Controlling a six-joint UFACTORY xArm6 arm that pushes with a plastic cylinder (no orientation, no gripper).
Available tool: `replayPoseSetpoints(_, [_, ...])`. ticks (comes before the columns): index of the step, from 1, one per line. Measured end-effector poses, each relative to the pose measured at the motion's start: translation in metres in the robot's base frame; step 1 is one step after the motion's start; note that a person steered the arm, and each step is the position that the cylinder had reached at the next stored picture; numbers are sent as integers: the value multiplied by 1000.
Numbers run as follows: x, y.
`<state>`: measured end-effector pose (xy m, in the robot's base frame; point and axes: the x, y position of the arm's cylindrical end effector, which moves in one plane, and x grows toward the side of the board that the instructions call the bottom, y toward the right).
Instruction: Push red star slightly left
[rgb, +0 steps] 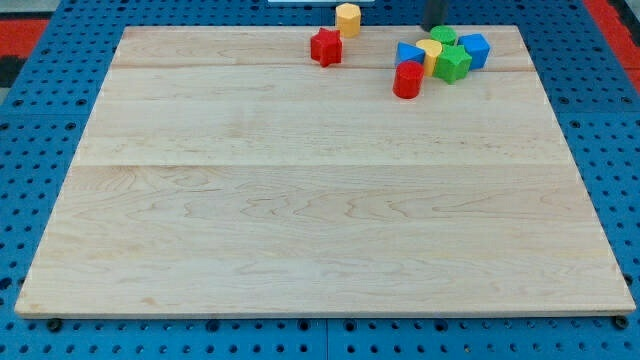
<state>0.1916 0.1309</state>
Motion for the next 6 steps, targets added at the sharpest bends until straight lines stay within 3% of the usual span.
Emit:
replayPoseSetpoints(1, [1, -42])
replayPoseSetpoints(2, [12, -43])
replayPoseSetpoints(3, [47, -50])
replayPoseSetpoints(5, [1, -134])
replayPoseSetpoints(6, [4, -130])
